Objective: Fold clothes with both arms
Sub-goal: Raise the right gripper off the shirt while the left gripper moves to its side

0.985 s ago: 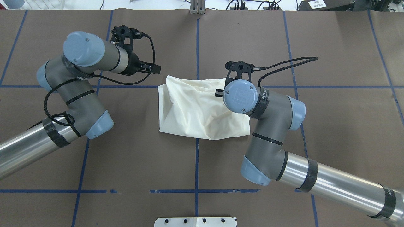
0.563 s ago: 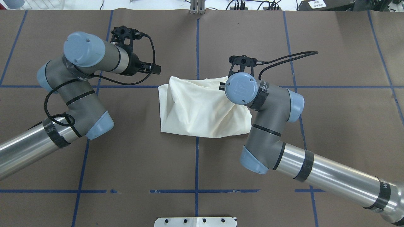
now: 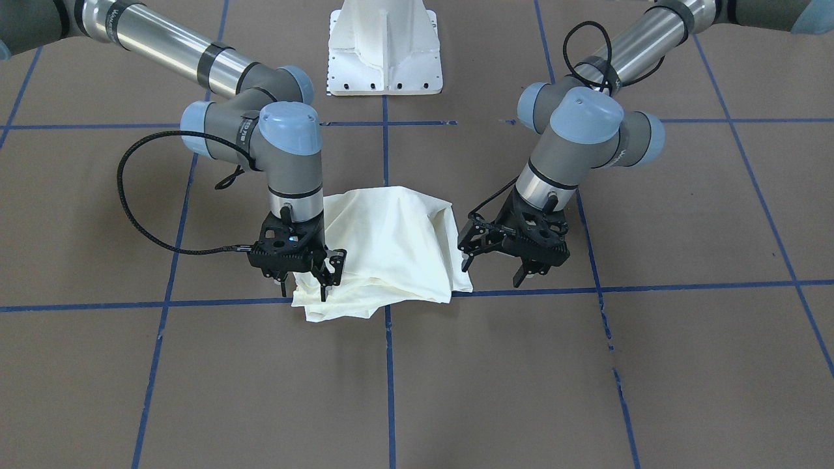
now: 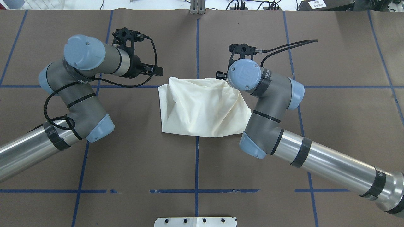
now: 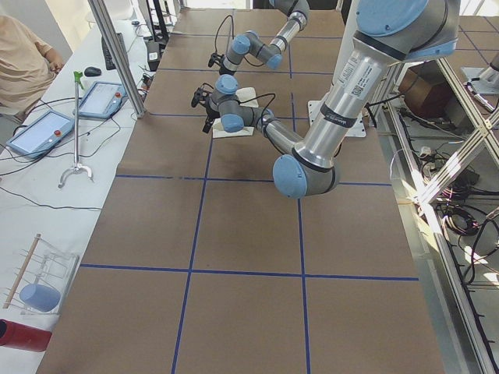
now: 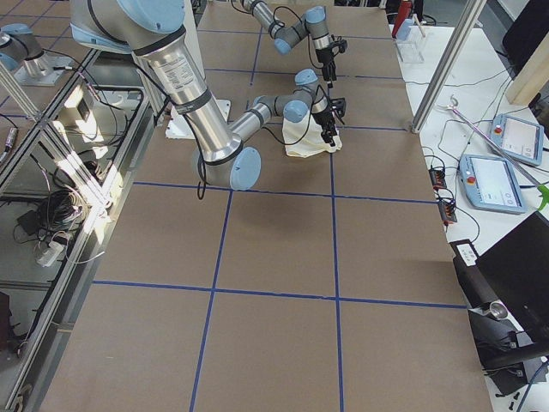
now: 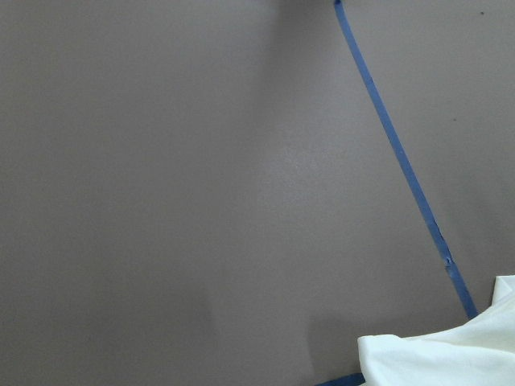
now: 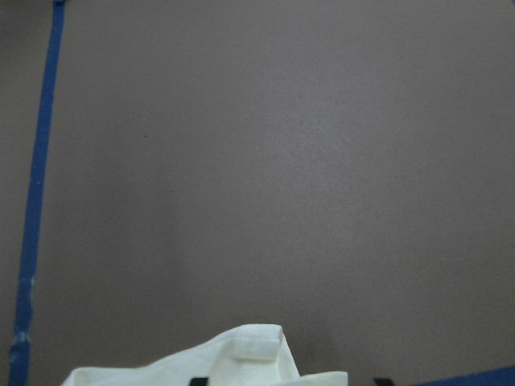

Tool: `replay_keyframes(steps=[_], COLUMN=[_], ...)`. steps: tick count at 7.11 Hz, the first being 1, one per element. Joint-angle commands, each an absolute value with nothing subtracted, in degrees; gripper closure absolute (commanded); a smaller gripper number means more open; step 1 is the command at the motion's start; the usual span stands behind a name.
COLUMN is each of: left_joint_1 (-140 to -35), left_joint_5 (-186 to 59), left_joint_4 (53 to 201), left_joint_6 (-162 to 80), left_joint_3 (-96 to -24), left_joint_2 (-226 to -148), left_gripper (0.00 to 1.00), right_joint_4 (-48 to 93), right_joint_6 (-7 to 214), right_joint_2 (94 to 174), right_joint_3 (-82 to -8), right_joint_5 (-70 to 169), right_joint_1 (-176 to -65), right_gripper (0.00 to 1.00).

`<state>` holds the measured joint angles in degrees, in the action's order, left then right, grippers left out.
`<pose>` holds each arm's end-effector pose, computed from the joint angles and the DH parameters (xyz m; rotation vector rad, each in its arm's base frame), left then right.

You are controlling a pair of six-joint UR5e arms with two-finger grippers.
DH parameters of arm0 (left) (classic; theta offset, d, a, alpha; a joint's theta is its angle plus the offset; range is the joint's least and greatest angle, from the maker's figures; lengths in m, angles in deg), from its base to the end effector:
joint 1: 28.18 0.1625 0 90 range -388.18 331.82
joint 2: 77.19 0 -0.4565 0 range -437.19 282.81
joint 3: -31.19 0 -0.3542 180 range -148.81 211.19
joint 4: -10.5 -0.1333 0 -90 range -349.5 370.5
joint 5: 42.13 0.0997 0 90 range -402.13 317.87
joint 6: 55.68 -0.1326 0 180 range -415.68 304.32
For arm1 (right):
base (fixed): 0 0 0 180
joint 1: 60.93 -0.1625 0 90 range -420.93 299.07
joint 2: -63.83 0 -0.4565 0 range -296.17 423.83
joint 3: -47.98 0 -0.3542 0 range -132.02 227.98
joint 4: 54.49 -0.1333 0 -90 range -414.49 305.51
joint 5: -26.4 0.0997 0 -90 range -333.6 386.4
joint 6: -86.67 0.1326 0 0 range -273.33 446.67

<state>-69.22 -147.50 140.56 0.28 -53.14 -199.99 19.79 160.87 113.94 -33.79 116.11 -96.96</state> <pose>0.4779 -0.5461 0.3424 0.5218 1.0671 0.0498 -0.5353 -0.5550 0.3433 0.3675 -0.7454 0.3347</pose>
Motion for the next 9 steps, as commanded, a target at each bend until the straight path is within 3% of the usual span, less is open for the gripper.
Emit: replay_keyframes(steps=[1, 4, 6, 9], left_joint_1=[-64.4, -59.7, -59.5, -59.1], left_joint_5=[-147.5, -147.4, -146.9, -141.4], left_joint_4=[155.2, 169.4, 180.0, 182.1], left_joint_6=[1.0, 8.6, 12.2, 26.1], left_joint_3=[-53.4, -52.7, -48.1, -44.2], left_joint_2=[-195.9, -194.8, -194.7, -195.5], left_gripper=[0.0, 0.0, 0.0, 0.0], right_joint_4=[19.6, 19.5, 19.5, 19.5], right_joint_6=[154.5, 152.4, 152.4, 152.4], right_joint_2=[114.7, 116.5, 118.0, 118.5], right_joint_3=[-36.1, -37.5, -39.5, -39.9], right_joint_5=[131.7, 133.8, 133.7, 133.6], right_joint_1=[-105.1, -107.5, -107.4, -107.4], right_gripper=[0.0, 0.0, 0.0, 0.0])
